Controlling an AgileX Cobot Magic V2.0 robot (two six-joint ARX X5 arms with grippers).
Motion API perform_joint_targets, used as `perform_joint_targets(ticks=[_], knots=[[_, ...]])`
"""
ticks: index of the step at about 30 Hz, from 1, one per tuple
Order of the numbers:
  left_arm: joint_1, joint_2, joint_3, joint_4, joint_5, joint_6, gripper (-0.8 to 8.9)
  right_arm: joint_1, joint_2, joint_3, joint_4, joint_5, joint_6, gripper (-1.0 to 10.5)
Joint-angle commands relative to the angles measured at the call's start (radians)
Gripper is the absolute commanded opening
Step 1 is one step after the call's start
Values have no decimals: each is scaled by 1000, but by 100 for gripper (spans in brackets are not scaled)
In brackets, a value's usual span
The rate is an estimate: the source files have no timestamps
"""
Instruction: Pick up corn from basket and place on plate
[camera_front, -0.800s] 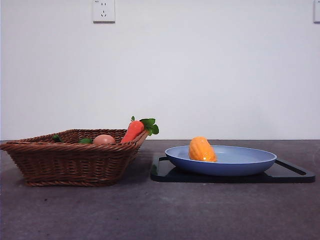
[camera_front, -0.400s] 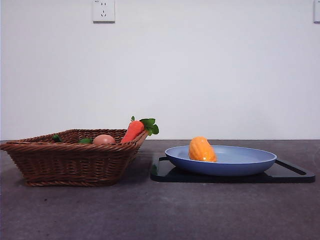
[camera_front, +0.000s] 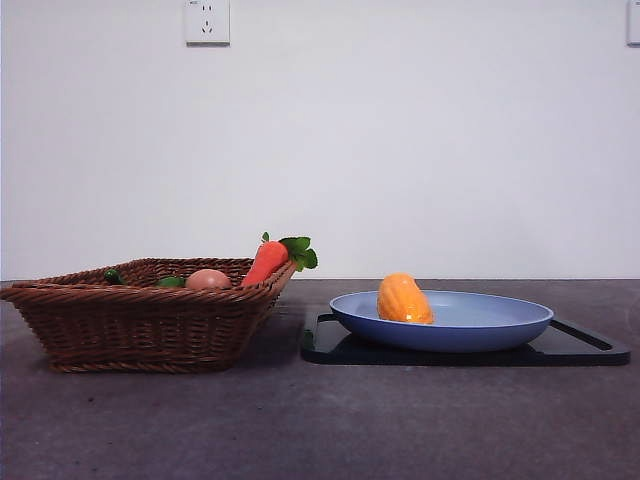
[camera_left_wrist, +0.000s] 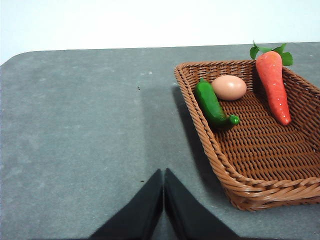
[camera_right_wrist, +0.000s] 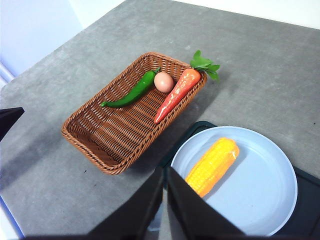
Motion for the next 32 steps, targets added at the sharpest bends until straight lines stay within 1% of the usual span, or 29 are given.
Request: perform_joint_targets(ticks=[1,4,7,9,12,14,20,22,27,29,32], knots=[[0,1,-23,-14,4,-2,8,4,8,18,10,-1,-8,2],[0,1,-23,-14,4,-2,8,-2,4,18,10,-1,-9,2],[0,1,-23,-14,4,-2,8,-52,-25,16,10,6,-72,2],[0,1,-23,-15,4,-2,8,-89,-50,4,20,29,-108,2],[0,1,-23,-14,4,-2,8,-133,-107,-47,73,52,-136,2],[0,1,-23,-14,4,-2,8,-178,-166,-115,139,52,-134,2],[0,1,-23,-14,4,-2,8,-335,-407,-418,388,58,-96,2],[0,1,-23,-14,4,-2,8,-371,-490,-516,459,82,-89,2],[0,1,-23,-14,4,-2,8,-396,-660,-705,565,217,-89,2],[0,1,-23,-14,4,-2,8,-394,-718,-766,587,238,-86,2],[0,1,-23,-14,4,-2,8,-391,-795,-845,586,238,-81,2]])
